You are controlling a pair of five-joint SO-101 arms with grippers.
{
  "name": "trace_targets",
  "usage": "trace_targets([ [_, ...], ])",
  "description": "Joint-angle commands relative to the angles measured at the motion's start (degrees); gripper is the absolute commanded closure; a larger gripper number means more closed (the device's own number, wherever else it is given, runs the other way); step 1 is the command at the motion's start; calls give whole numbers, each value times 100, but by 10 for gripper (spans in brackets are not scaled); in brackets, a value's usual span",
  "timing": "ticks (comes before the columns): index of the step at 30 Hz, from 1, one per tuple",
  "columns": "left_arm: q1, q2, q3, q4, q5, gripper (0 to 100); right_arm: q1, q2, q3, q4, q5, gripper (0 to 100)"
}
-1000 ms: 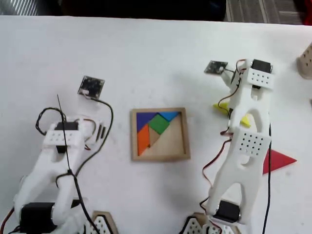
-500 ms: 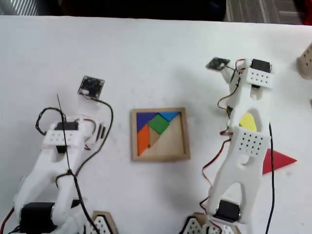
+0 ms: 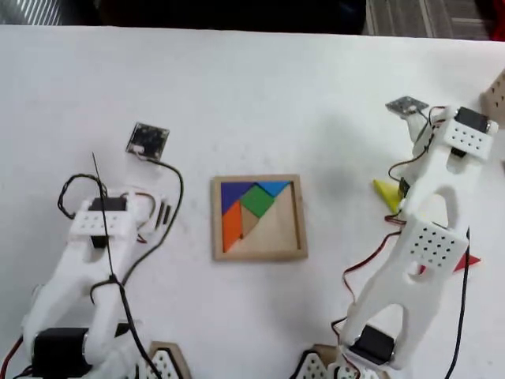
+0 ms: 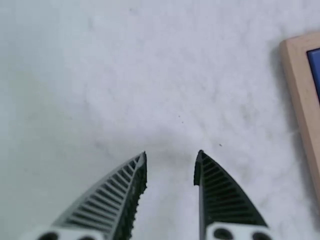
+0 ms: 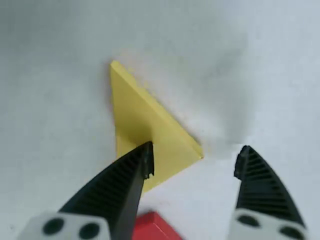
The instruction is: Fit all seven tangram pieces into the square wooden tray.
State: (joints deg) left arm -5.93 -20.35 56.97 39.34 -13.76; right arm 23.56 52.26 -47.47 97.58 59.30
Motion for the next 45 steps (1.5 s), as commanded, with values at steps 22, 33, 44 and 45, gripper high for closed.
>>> trace_targets([
  [22, 84, -198, -35, -123, -53, 831, -242, -1402, 2347, -822, -510, 675],
  [33, 84, -198, -35, -123, -53, 831, -312, -1429, 2409, -1015, -519, 675],
  [44, 84, -198, -35, -123, -53, 831, -558, -1499, 2409, -919, -712, 675],
  [45, 84, -198, -35, -123, -53, 831, -558, -1560, 2444, -901, -721, 675],
])
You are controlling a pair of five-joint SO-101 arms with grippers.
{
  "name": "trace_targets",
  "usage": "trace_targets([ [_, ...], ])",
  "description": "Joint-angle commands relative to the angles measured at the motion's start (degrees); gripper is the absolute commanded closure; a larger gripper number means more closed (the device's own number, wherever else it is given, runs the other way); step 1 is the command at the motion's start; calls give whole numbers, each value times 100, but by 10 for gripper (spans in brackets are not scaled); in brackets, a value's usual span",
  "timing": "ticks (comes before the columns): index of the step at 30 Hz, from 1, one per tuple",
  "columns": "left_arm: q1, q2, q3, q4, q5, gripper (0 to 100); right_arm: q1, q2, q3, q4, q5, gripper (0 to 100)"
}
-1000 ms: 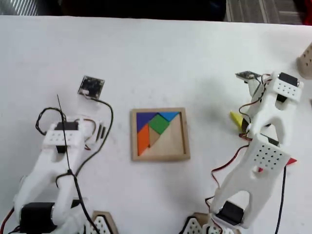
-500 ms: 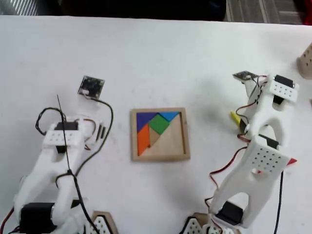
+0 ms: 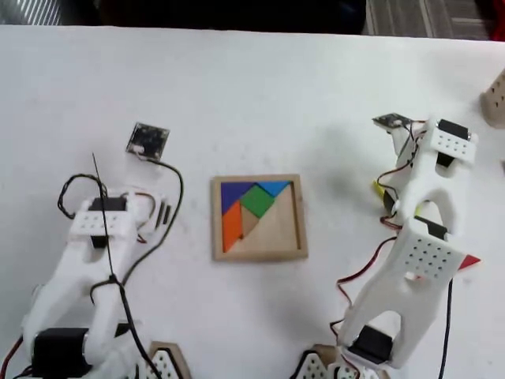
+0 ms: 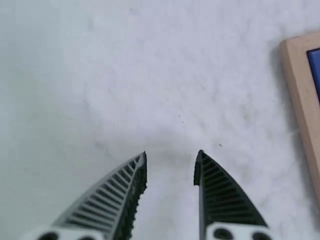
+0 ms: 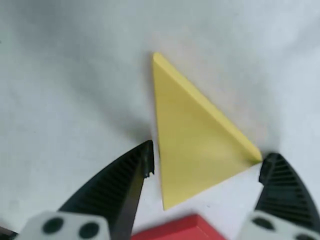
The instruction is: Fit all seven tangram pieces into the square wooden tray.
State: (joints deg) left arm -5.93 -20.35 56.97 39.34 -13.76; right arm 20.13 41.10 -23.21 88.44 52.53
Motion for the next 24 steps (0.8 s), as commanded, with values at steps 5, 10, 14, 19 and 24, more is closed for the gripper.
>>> trace_targets([
  [5, 84, -198, -35, -123, -62, 831, -189, -1103, 747, -259, -167, 675],
  [10, 84, -198, -35, -123, -62, 831, -277, -1701, 1820, -1191, -158, 675],
  [14, 84, -198, -35, -123, -62, 831, -251, -1815, 2312, -1798, -158, 675],
  [19, 84, -198, -35, -123, -62, 831, -92, -1815, 2479, -2193, -123, 674],
  [24, 84, -198, -35, -123, -62, 831, -136, -1798, 2479, -2211, -114, 675],
])
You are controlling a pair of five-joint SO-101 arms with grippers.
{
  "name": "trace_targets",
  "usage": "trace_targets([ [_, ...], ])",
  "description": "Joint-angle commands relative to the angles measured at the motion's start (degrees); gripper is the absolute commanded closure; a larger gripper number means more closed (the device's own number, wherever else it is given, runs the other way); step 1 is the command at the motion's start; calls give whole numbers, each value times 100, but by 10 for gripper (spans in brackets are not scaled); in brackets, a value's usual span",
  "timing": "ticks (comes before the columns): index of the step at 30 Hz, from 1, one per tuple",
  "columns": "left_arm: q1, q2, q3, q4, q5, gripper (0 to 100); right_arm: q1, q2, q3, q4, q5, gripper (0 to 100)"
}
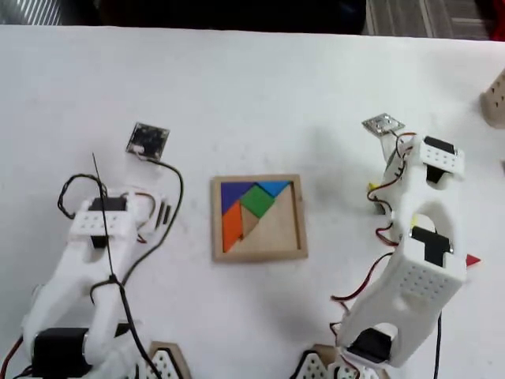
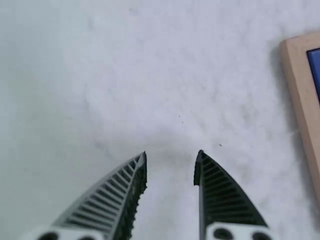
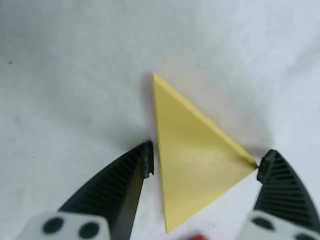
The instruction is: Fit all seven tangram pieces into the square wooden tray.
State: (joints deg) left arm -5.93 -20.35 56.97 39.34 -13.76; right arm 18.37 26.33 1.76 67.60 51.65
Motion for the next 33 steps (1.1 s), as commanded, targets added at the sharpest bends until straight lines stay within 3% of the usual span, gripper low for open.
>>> trace_targets([
  [1, 84, -198, -35, -123, -62, 831, 40, -286, -18, -127, -26, 676],
  [13, 75, -198, -35, -123, -62, 831, 84, 321, -44, -136, 193, 680],
  [21, 75, -198, -35, -123, -62, 831, 180, 347, -44, -136, 211, 892],
  [33, 75, -198, -35, -123, -62, 831, 224, 180, -79, -75, 176, 897],
])
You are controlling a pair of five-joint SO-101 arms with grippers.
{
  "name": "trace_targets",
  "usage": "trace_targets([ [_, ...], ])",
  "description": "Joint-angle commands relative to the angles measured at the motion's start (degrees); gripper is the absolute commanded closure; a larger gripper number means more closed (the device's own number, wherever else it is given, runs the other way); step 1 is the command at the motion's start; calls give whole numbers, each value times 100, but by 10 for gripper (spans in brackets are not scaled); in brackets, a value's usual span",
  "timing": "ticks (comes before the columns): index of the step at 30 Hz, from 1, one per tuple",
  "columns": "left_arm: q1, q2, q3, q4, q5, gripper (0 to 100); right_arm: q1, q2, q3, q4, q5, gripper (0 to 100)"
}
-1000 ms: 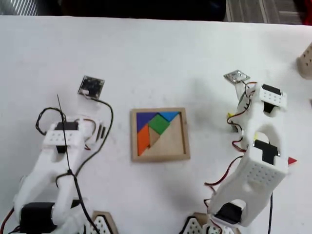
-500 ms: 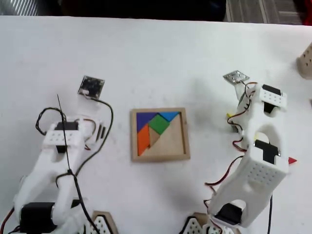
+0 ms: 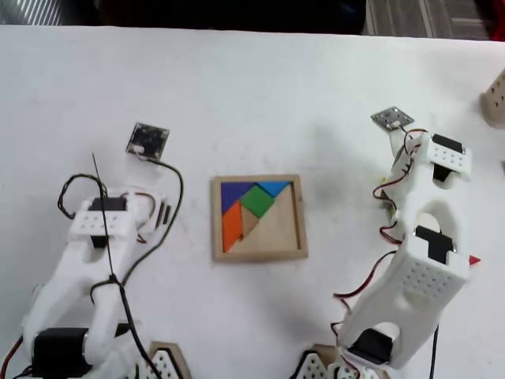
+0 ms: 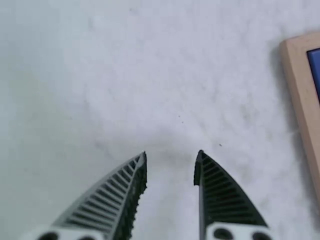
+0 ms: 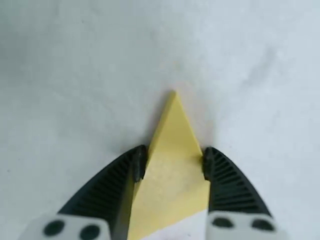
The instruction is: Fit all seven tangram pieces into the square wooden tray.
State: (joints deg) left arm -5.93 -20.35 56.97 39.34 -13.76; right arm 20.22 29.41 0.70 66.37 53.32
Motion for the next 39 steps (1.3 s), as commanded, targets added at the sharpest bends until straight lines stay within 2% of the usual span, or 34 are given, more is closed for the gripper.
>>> trace_targets([
  [1, 75, -198, -35, -123, -62, 831, 40, -180, 26, 92, 9, 897],
  [6, 75, -198, -35, -123, -62, 831, 66, -787, 35, 198, -404, 875],
  [11, 75, -198, -35, -123, -62, 831, 84, -1253, 70, 787, -519, 674],
  [13, 75, -198, -35, -123, -62, 831, 84, -1279, 70, 919, -519, 636],
  [19, 75, -198, -35, -123, -62, 831, 207, -1323, 659, 743, -545, 649],
  [24, 75, -198, -35, -123, -62, 831, 382, -1349, 1222, 57, -1090, 649],
  [29, 75, -198, -35, -123, -62, 831, 479, -1596, 1662, -145, -1143, 649],
  [35, 75, -198, -35, -123, -62, 831, 637, -2264, 2048, -171, -1952, 650],
  [39, 66, -198, -35, -114, -62, 831, 602, -2563, 2382, -259, -2119, 651],
])
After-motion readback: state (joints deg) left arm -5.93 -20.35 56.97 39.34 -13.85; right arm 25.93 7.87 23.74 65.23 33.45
